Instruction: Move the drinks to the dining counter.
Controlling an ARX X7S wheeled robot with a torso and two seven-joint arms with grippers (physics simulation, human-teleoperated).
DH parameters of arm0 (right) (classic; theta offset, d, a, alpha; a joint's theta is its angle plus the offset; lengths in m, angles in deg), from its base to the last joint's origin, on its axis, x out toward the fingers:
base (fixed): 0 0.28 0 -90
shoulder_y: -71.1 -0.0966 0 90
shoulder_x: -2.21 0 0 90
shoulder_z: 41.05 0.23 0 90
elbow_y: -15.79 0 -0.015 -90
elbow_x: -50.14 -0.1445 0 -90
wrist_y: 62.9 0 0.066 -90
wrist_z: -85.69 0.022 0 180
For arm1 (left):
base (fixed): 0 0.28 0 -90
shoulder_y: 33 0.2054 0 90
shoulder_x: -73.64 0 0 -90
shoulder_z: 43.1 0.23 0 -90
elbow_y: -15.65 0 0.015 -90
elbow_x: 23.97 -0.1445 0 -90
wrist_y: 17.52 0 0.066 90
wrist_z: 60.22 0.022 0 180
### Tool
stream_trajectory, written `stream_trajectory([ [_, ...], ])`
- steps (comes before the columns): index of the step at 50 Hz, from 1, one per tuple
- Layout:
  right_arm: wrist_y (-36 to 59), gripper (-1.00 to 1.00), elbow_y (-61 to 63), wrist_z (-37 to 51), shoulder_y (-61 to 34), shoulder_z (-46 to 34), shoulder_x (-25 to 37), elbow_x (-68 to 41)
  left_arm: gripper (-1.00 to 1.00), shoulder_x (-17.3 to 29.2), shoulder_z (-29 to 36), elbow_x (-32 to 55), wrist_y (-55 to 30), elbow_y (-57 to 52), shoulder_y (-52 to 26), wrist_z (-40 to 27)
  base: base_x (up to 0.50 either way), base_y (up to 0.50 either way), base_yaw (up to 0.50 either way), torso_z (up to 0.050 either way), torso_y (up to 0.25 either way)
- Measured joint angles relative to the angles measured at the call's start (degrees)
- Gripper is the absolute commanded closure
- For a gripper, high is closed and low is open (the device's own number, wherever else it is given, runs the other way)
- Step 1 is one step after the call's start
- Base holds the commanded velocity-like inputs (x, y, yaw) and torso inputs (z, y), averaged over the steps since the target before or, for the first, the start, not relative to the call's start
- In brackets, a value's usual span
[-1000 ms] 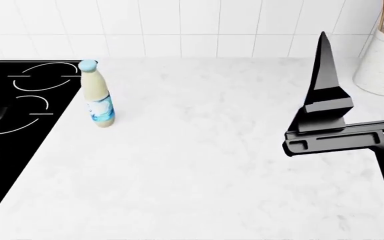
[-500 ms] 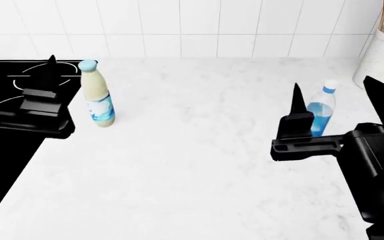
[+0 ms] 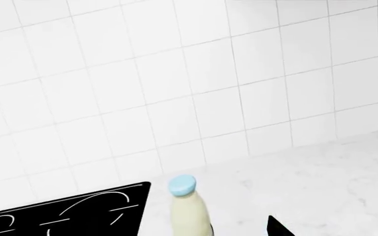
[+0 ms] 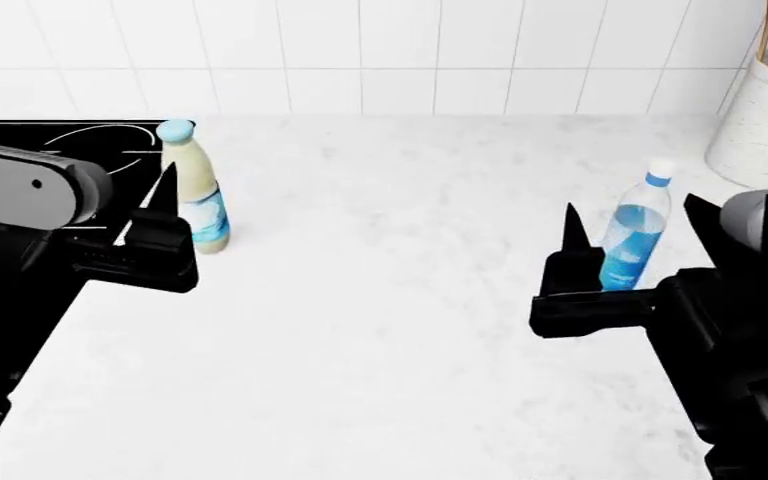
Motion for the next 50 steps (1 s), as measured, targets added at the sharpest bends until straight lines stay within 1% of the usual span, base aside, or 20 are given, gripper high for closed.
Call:
stream_trajectory([
  [13, -0.15, -1.00, -2.38, -3.82, 3.73, 1.77, -0.68, 4.86, -1.00, -0.24, 0.05, -2.26, 0.62, 0.51, 1.52, 2.11, 0.00, 0.00, 0.00, 0.000, 0.000],
  [29, -0.72, -1.00, -4.72, -5.31, 7.64, 4.08, 0.48, 9.30, -1.00, 0.12, -0.35, -3.92, 1.72, 0.38, 3.35, 3.51, 0.00, 0.00, 0.00, 0.000, 0.000],
  [43, -2.02, -1.00, -10.51, -13.13, 9.77, 3.78, -0.38, 18.25, -1.00, 0.32, 0.09, -4.55, 2.29, 0.28, 3.88, 3.78, 0.00, 0.00, 0.00, 0.000, 0.000],
  [50, -2.74, -1.00, -14.05, -17.80, 9.75, 2.40, -0.85, 22.60, -1.00, 0.36, 0.61, -4.62, 2.44, 0.39, 3.62, 3.71, 0.00, 0.00, 0.00, 0.000, 0.000],
])
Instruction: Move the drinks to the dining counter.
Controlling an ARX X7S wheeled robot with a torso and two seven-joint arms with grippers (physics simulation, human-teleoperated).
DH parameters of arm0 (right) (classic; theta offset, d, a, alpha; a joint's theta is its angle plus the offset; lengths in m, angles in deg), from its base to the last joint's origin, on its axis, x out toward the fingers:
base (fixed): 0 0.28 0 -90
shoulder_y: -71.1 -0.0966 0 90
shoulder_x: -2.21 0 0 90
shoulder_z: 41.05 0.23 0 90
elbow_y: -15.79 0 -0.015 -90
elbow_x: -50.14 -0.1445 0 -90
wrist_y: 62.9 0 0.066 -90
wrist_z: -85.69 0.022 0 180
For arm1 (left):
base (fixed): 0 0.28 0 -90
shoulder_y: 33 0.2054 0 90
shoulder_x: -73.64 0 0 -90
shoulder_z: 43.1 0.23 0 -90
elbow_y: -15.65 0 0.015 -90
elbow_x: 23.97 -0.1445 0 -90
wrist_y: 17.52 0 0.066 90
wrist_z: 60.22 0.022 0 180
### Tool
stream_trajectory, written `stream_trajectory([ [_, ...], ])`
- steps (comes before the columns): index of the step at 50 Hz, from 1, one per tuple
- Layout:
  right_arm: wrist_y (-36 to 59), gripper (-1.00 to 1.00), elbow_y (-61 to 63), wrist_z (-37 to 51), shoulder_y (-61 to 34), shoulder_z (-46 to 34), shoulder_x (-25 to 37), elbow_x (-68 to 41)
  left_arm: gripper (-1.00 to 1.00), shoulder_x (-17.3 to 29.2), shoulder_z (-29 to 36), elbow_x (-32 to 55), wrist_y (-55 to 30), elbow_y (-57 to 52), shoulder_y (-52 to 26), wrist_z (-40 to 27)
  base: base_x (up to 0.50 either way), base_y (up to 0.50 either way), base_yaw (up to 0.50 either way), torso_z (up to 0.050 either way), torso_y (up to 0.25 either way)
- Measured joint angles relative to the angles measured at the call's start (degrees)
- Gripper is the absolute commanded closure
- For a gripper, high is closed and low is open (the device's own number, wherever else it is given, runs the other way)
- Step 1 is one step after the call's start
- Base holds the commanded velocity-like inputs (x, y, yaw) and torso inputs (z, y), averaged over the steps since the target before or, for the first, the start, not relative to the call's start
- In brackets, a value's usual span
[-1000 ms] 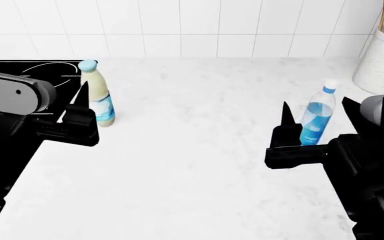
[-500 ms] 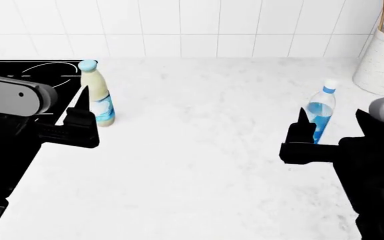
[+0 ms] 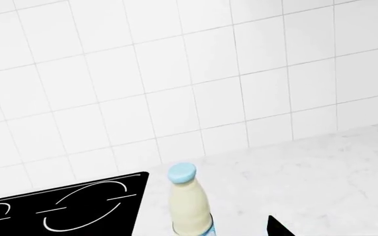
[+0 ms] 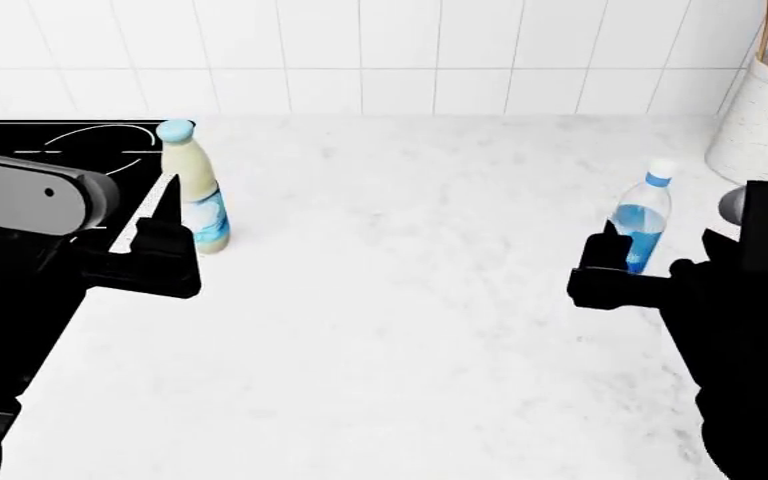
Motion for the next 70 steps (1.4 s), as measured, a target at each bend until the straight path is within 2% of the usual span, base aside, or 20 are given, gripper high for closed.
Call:
stream_trajectory([
  [39, -1.01, -1.00, -15.71, -10.73, -5.75, -9.26, -0.90, 13.36, -1.00, 0.96, 0.88, -1.96, 1.71, -0.43, 1.72, 1.08, 0.00, 0.00, 0.00, 0.000, 0.000],
  [40, -1.05, 1.00, -15.92, -10.88, -5.85, -9.45, -0.92, 13.55, -1.00, 0.96, 0.91, -2.01, 1.76, -0.43, 1.75, 1.11, 0.00, 0.00, 0.00, 0.000, 0.000],
  [57, -0.54, 1.00, -14.71, -9.90, -6.01, -9.70, -0.28, 11.90, -1.00, 1.07, 1.53, -2.39, 2.44, -0.31, 1.85, 1.31, 0.00, 0.00, 0.00, 0.000, 0.000],
  [70, 3.60, 1.00, -2.09, 4.84, -11.88, -7.94, 2.61, -6.89, -1.00, -1.75, 6.34, -7.26, 2.90, 2.22, -0.27, 4.00, 0.00, 0.00, 0.00, 0.000, 0.000],
])
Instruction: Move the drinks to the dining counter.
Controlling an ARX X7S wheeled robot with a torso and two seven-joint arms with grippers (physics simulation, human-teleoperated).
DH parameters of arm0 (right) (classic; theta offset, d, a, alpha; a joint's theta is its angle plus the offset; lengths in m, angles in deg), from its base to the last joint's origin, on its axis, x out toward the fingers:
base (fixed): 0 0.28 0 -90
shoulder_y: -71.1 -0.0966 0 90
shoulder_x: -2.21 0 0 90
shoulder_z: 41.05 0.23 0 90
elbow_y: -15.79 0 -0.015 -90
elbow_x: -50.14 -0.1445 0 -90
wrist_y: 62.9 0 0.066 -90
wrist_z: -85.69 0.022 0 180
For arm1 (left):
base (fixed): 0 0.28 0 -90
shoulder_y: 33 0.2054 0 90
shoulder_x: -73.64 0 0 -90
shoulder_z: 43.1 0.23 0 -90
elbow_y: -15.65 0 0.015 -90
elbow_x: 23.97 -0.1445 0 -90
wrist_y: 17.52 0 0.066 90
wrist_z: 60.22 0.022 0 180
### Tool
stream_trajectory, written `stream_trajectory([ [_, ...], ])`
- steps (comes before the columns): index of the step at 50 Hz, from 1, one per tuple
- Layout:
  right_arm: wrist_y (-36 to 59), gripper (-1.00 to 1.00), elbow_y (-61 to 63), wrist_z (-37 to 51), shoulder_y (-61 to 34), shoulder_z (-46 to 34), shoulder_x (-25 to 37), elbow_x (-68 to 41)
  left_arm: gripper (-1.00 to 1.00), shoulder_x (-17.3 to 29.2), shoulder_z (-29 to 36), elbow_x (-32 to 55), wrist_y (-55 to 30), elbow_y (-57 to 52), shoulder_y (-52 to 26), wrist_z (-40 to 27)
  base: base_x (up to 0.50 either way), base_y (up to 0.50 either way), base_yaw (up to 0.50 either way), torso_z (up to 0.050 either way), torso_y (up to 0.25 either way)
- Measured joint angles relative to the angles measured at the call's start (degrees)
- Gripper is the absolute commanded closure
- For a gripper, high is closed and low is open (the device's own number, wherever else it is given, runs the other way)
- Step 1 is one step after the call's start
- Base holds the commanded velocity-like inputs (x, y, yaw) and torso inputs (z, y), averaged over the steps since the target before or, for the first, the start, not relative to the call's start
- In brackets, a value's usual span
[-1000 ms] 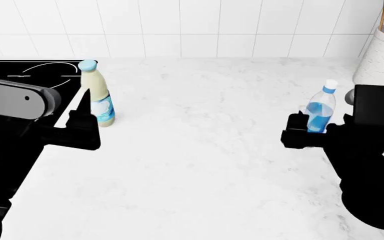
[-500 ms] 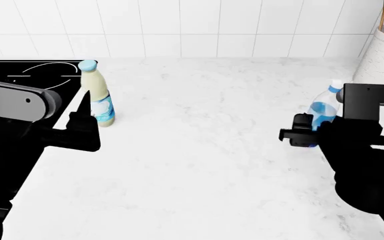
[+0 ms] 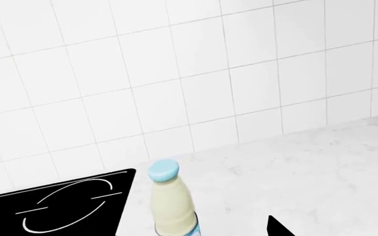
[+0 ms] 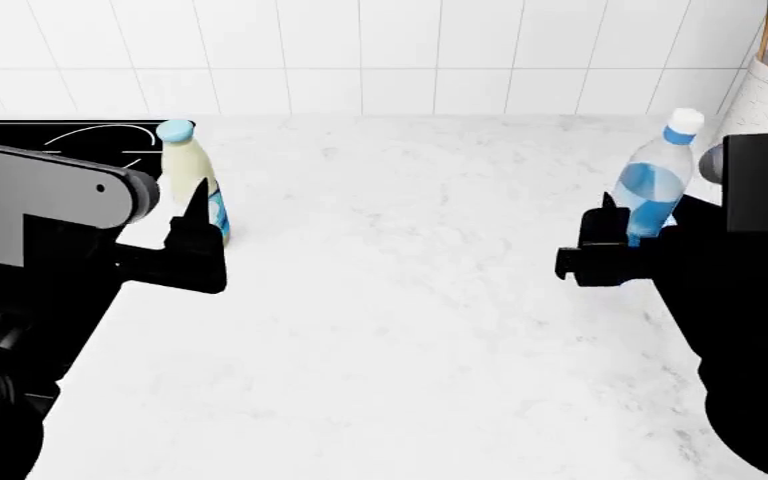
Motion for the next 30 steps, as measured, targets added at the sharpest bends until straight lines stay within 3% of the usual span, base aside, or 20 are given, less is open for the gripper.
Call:
stream_trajectory([
  [14, 0.78, 1.00, 7.31, 12.57, -9.05, -4.73, 0.67, -14.78, -1.00, -1.88, 4.29, -6.39, 1.71, 4.13, -0.93, 4.04, 0.00, 0.00, 0.00, 0.000, 0.001],
  [30, 0.13, 1.00, 10.15, 17.62, -14.39, -8.58, 0.86, -20.78, -1.00, -3.88, 9.26, -15.54, 6.16, 13.27, -2.41, 9.65, 0.00, 0.00, 0.00, 0.000, 0.001],
])
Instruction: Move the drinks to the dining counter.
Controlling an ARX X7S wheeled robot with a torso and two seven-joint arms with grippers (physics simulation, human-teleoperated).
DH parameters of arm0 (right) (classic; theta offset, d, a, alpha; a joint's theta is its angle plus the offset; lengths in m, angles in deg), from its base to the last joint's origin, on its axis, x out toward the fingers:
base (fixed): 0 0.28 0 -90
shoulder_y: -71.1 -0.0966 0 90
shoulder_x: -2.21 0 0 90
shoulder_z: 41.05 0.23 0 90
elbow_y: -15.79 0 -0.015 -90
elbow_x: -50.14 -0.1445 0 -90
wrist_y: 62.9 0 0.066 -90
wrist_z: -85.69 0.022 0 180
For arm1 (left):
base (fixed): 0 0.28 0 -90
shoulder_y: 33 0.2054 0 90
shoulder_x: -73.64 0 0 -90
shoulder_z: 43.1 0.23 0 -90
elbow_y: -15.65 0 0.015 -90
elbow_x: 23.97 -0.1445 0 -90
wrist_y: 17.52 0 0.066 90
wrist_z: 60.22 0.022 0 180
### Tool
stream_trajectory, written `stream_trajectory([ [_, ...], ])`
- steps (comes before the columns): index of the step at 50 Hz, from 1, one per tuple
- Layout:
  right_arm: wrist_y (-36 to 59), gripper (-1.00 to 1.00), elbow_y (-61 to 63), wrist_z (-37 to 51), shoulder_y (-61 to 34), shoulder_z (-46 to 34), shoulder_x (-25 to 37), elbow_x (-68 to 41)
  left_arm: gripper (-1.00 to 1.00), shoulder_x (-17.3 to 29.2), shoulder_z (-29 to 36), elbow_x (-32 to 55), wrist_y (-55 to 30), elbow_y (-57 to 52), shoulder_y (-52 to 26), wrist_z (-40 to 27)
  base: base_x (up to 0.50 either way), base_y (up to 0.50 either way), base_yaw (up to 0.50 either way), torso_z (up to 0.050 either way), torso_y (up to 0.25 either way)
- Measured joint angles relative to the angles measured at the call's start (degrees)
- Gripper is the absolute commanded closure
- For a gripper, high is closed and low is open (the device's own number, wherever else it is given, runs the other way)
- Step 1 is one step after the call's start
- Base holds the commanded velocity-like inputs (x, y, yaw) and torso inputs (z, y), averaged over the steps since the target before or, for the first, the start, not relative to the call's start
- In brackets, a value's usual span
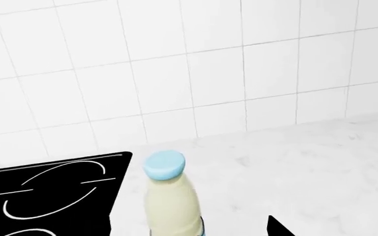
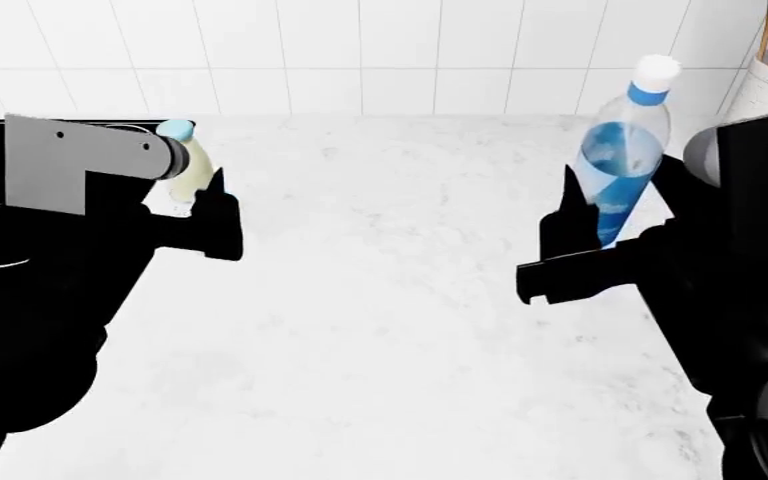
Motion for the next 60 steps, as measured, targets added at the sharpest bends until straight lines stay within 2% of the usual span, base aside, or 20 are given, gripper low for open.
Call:
stream_trajectory([
  [28, -1.93, 1.00, 2.43, 0.98, -0.66, -1.76, 1.65, -1.62, -1.00, -4.11, 8.87, -12.43, 7.07, 15.72, -5.35, 6.86, 0.00, 0.00, 0.00, 0.000, 0.001],
  [58, -3.20, 1.00, 2.83, 0.14, -0.87, -3.45, 2.37, -1.05, -1.00, -6.64, 13.28, -18.46, 13.13, 29.45, -7.94, 12.57, 0.00, 0.00, 0.00, 0.000, 0.000],
  [59, -3.25, 1.00, 2.86, 0.11, -0.84, -3.48, 2.41, -1.02, 1.00, -6.69, 13.37, -18.55, 13.30, 29.73, -7.95, 12.75, 0.00, 0.00, 0.00, 0.000, 0.000],
  [60, -3.30, 1.00, 2.89, 0.06, -0.80, -3.48, 2.45, -0.97, 1.00, -6.72, 13.49, -18.65, 13.40, 29.93, -7.93, 12.89, 0.00, 0.00, 0.00, 0.000, 0.010],
])
